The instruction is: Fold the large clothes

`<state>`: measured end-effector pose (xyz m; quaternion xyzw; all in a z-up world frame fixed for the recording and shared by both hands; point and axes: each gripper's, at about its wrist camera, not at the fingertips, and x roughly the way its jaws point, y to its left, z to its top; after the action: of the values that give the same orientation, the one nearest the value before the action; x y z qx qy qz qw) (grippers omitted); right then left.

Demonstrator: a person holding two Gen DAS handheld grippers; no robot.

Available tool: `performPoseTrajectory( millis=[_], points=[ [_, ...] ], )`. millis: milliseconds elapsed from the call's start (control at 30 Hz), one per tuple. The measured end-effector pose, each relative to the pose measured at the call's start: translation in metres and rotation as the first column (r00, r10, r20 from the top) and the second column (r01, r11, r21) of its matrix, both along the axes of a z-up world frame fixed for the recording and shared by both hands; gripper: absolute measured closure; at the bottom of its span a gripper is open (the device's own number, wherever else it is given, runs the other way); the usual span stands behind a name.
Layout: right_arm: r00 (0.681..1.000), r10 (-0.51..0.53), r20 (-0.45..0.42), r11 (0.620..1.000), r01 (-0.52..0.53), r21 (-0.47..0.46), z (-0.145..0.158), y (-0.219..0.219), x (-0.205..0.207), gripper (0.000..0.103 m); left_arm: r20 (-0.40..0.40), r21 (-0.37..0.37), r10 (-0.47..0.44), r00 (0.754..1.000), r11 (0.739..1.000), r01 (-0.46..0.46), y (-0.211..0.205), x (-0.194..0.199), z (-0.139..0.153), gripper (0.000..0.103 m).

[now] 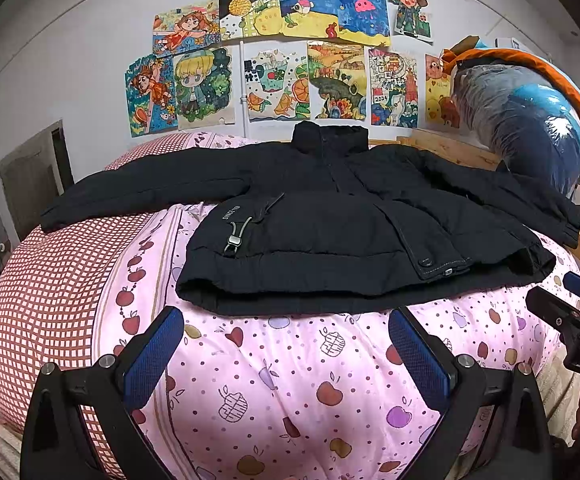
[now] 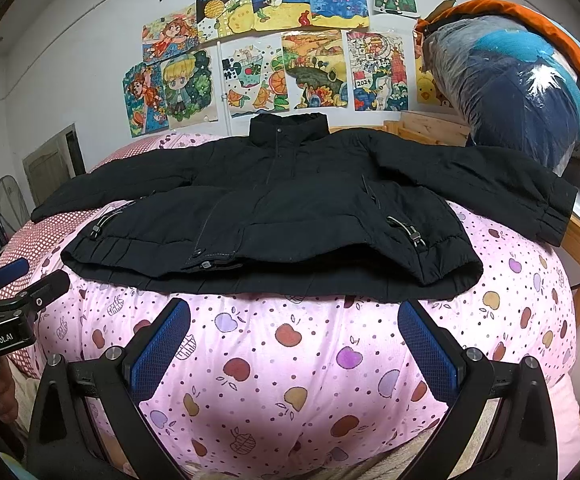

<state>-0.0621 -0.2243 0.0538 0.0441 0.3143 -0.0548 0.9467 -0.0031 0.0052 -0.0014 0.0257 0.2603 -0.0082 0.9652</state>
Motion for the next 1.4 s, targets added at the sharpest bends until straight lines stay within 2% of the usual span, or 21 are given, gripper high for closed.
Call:
performPoseTrajectory(
  millis=[967,1100,1267,1400],
  points=[
    [1.000,-0.002,-0.010,1.000,0.002,-0.009,0.000,0.005,-0.001,0.001,-0.007,0.002,0.000,1.000,1.000,0.000,0.001,0.001,-0.001,0.000],
    [0.999,-0.006,-0.036,1.000,0.005,-0.020,0.000,0.006,0.003,0.001,-0.034,-0.004,0.005,0.999,1.000,-0.006,0.001,0.005,-0.002,0.000],
    [0.997,-0.017,-0.071,0.998,0.014,-0.053,0.006,0.008,0.010,0.001,-0.058,0.041,0.008,0.998,0.999,-0.006,-0.004,0.014,0.004,0.000],
    [0.997,-0.030,-0.076,0.998,0.025,-0.061,0.015,0.009,0.012,0.001,-0.085,0.022,0.011,0.996,1.000,-0.009,0.000,0.022,0.012,0.000]
  ],
)
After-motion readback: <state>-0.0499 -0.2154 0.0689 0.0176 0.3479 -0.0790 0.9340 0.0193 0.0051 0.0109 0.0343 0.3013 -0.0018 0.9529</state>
